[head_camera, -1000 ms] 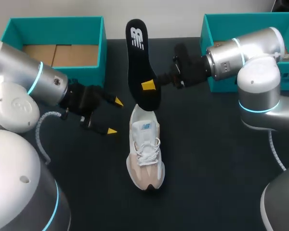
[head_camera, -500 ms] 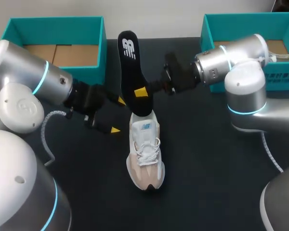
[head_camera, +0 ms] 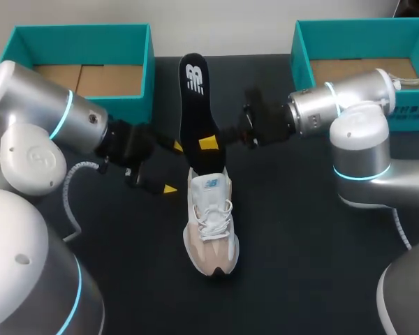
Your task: Take the shoe out of the shoebox, open the shoe tongue, remove and reinsert the insole, then place the shoe into the shoebox
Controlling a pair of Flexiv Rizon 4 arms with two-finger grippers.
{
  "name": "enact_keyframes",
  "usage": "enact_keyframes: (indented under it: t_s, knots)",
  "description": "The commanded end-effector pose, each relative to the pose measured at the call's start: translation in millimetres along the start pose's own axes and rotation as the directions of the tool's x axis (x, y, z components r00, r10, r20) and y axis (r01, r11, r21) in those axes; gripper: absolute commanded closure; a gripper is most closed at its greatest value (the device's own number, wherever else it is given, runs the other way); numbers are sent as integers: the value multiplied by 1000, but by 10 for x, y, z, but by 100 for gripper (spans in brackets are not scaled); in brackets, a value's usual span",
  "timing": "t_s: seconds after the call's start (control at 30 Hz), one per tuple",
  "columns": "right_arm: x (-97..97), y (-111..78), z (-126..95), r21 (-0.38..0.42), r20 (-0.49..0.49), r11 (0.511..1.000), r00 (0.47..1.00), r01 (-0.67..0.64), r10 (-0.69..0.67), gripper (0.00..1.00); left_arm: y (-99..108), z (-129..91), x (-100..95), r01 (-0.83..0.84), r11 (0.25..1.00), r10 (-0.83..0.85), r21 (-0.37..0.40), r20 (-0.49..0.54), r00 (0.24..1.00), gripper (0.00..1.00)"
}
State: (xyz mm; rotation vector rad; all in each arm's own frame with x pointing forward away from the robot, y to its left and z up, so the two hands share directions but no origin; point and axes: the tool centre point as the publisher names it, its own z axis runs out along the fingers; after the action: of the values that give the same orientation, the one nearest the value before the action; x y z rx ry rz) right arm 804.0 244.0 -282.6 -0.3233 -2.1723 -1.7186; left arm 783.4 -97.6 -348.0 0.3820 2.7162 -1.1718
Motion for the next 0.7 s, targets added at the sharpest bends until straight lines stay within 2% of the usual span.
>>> enact_keyframes:
  t_s: [0.03,0.7]
  knots:
    - [12,-8,26,-1,5,1000,1000,0,0,100,-11,14,8,0,1000,0,-5,1,1000,0]
    - [-22,-1,34,-11,37,1000,999,-3,3,100,-11,14,8,0,1000,0,-5,1,1000,0]
